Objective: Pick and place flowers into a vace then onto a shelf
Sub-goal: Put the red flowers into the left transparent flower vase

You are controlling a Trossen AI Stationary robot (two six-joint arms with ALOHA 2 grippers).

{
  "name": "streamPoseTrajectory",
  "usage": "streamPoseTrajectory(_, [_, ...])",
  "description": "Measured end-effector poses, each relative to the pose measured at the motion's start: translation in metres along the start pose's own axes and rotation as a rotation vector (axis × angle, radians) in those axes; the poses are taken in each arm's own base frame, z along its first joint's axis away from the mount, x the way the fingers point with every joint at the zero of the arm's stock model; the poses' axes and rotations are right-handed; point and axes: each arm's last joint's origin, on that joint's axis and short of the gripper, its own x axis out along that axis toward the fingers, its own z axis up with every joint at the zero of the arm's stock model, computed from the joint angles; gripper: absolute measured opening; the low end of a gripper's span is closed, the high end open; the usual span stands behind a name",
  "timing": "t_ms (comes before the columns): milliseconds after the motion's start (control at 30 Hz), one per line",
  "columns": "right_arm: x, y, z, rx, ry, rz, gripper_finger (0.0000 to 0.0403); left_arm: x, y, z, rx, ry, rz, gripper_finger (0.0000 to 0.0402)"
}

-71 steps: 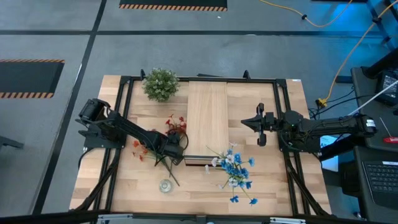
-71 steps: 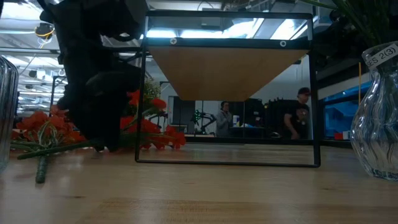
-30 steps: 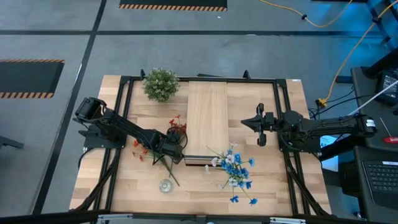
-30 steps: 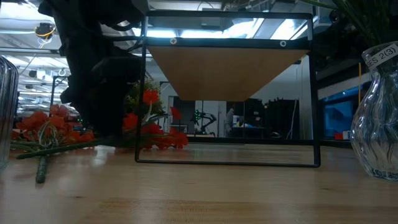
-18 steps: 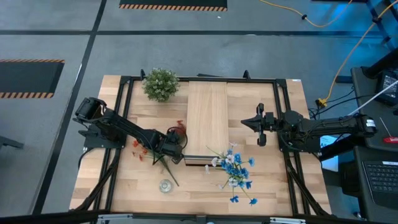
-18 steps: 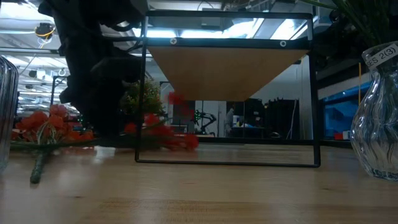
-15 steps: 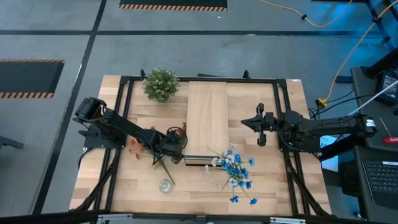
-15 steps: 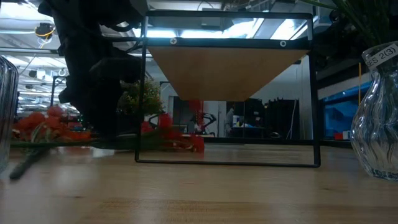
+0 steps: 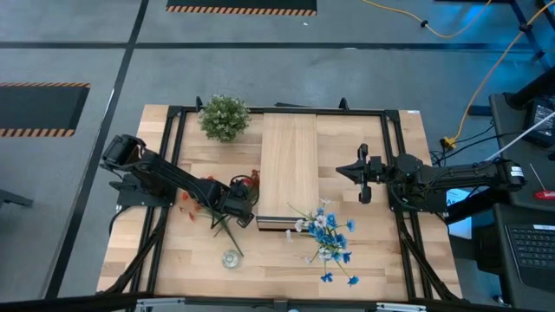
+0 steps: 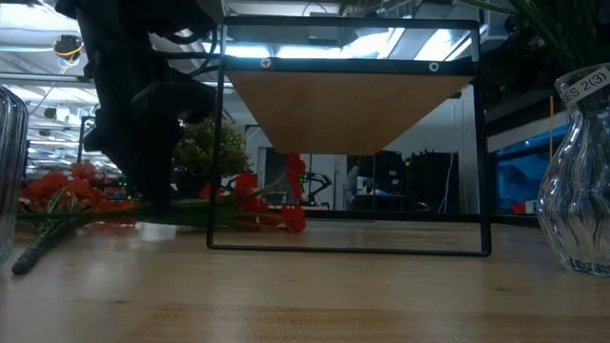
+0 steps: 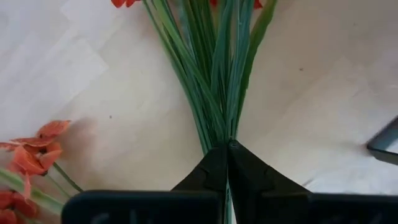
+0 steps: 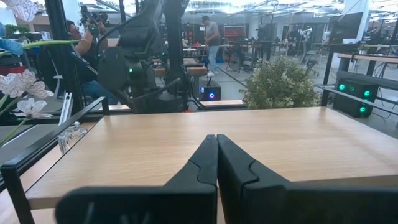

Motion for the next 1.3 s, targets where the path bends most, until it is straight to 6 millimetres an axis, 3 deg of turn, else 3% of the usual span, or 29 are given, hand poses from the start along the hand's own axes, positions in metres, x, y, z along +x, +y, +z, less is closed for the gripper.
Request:
streamPoseTrajectory(267, [0.0, 0.0, 0.0, 0.0, 0.002, 0.0, 0.0, 0.0, 0.0, 0.0, -0.001, 0.003, -0.006, 0.0022])
streamPoseTrajectory(867, [0.0, 0.0, 0.0, 0.0, 0.002, 0.0, 0.0, 0.0, 0.0, 0.0, 0.006, -0.005, -0.004, 0.0132])
streamPoseTrajectory(1300, [0.0, 0.0, 0.0, 0.0, 0.003, 0.0, 0.0, 0.014, 0.0, -0.002, 0.043, 0.019, 0.047, 0.0143])
